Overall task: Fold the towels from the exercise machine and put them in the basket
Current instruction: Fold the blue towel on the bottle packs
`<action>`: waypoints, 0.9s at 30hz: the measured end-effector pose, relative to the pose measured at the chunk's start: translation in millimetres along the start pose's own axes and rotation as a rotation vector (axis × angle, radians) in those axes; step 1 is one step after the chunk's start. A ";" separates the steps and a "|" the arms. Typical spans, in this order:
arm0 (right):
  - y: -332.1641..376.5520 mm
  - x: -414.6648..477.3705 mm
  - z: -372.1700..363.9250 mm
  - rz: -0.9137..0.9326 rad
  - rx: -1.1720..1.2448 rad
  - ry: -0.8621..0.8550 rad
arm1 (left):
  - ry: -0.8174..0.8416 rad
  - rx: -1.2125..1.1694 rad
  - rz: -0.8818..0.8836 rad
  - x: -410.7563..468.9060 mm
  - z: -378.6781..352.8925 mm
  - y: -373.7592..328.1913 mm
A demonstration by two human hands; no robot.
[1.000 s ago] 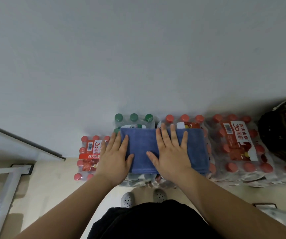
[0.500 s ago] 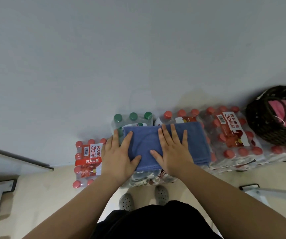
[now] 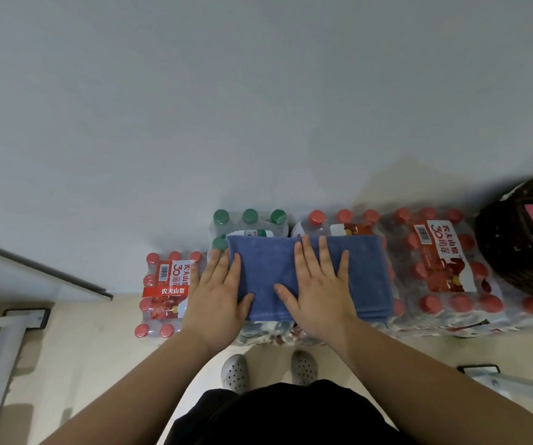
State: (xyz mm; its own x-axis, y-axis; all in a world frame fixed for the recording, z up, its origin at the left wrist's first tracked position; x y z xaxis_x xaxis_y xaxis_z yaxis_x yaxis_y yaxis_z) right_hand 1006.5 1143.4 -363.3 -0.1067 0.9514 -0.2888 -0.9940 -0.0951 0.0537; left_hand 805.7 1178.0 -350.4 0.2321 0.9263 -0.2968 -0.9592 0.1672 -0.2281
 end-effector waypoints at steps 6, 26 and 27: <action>-4.1 -2.2 1.1 0.034 0.114 -0.052 | -0.016 -0.410 0.064 -15.3 23.7 -23.3; -140.8 -86.9 9.7 -0.015 1.130 -0.352 | 0.081 0.328 -0.439 17.8 -26.3 -250.5; -142.7 -87.0 9.1 -0.004 1.162 -0.345 | 0.066 0.300 -0.465 15.5 -26.9 -251.9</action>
State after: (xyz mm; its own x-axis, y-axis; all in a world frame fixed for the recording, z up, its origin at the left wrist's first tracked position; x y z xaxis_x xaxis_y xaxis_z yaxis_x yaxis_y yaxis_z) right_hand 1157.8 1076.8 -337.2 0.0840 0.9960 -0.0300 -0.3617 0.0586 0.9305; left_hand 1055.3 1141.1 -322.5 0.6425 0.7104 -0.2872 -0.7548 0.6514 -0.0774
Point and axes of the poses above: each hand's wrist, its own x-axis towards the middle knuckle, its own z-axis out of the back of the hand, y = z × x, the point moved 1 cm from there along x, towards the middle knuckle, and after that the axes turned 11 degrees about z, right-handed, at the moved point
